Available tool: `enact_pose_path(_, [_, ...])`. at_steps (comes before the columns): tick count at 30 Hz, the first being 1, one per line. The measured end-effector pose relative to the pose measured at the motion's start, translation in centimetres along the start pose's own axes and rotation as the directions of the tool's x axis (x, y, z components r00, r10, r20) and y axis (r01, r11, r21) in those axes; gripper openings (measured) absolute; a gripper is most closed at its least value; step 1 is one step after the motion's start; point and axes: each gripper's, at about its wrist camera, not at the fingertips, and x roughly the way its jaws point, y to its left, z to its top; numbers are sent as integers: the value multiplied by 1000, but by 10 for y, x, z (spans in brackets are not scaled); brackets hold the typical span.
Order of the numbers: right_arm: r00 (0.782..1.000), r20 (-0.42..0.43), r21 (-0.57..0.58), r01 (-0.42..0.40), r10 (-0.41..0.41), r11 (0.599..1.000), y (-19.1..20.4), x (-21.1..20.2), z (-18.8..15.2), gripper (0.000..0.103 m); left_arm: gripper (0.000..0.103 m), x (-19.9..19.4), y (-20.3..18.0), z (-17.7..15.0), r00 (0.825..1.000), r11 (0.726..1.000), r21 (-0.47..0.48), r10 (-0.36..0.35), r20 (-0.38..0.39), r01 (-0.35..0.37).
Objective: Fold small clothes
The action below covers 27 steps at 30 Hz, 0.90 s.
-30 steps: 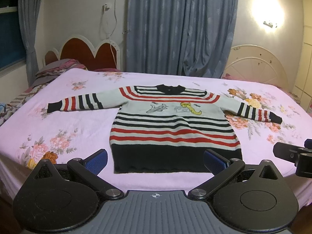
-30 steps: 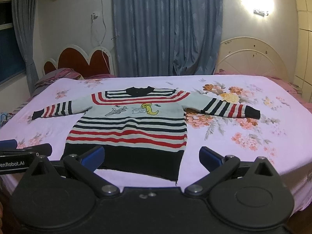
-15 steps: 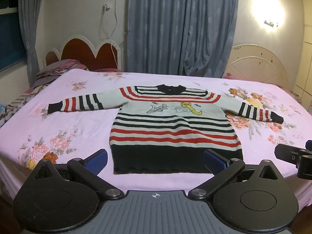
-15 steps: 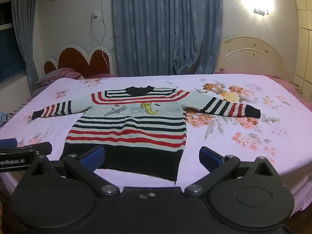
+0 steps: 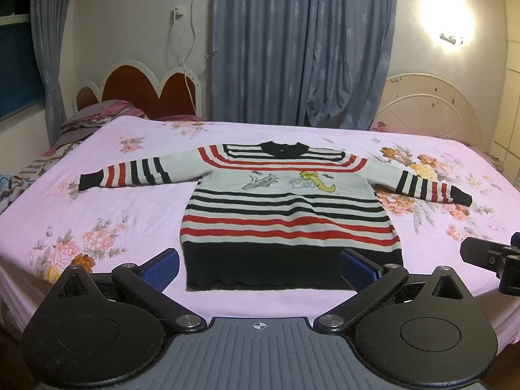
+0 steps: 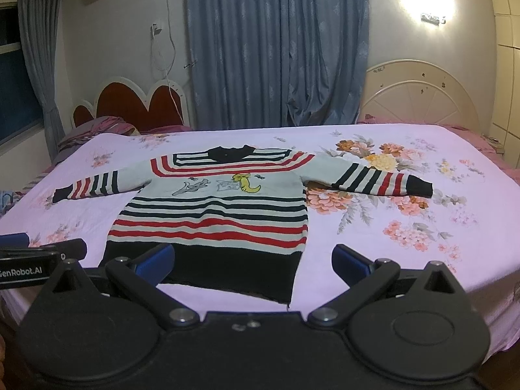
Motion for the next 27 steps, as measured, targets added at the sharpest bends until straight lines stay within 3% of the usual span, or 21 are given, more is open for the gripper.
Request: enact_pose_path(27, [1000,3,-5,-2,2,1000,-2,-1,0,102,103,1,1,-3,1000,1000,-6,20,1,-20])
